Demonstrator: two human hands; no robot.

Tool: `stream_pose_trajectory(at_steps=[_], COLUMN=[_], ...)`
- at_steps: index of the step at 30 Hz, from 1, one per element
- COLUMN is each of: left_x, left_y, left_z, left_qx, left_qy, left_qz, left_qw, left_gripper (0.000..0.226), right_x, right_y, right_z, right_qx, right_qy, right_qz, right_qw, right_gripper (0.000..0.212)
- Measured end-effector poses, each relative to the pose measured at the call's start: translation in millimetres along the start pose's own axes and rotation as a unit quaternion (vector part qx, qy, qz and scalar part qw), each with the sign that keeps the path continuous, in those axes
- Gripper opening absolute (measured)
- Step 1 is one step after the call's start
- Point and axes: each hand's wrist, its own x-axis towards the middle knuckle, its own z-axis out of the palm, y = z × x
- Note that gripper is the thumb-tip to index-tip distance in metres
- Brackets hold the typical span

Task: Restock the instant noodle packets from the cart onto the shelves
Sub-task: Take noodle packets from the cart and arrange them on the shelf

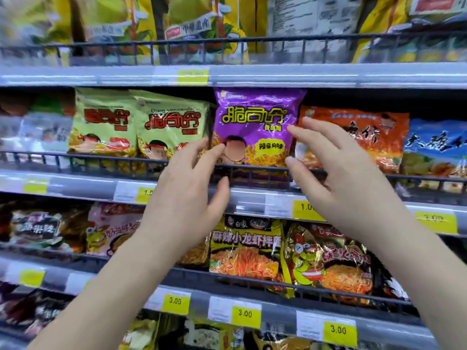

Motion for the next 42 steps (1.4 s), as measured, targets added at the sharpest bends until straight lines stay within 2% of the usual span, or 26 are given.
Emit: stream_pose_trajectory(at_steps=[5, 10, 15, 19, 25, 32, 37, 42], left_x=[8.6, 16.3, 14.2, 9.6, 0.6, 1.3, 2.1, 5.5], left_y=[-15.5, -16.6, -19.4, -27.0, -52.3, -114.0, -128.8, -134.2], left_z=[9.5, 13.8, 11.5, 8.4, -9.5, -35.0, -36.3, -31.5], left_qx=[0.024, 0.067, 0.063, 0.022, -0.021, 0.016, 0.052, 0.079], left_qy=[-0.005, -0.021, -0.02, -0.009, 0.02, 0.015, -0.031, -0.031], left_qz=[0.054, 0.058, 0.065, 0.078, 0.083, -0.007, -0.007, 0.007], left_qw=[0.998, 0.996, 0.996, 0.997, 0.996, 1.0, 0.998, 0.996], left_gripper=[0.052, 0.062, 0.062, 0.051, 0.048, 0.058, 0.064, 0.067], right_x=[14.6, 16.5, 16.1, 17.2, 19.7, 44.1, 65.2, 69.0], right_y=[-15.4, -21.4, -32.7, -36.3, -55.9, -91.1, -106.2, -109.9], right_z=[34.1, 50.5, 46.8, 42.8, 44.2, 67.2, 92.9, 108.4], right_qx=[-0.057, -0.158, -0.188, -0.186, -0.134, -0.07, -0.124, -0.211], right_qy=[-0.012, -0.019, -0.041, -0.04, 0.006, 0.009, -0.009, -0.041], right_qz=[0.018, 0.05, 0.071, 0.069, 0.02, -0.037, -0.075, -0.059], right_qw=[0.998, 0.986, 0.979, 0.979, 0.991, 0.997, 0.989, 0.975], right_gripper=[0.054, 0.053, 0.055, 0.054, 0.051, 0.051, 0.051, 0.053])
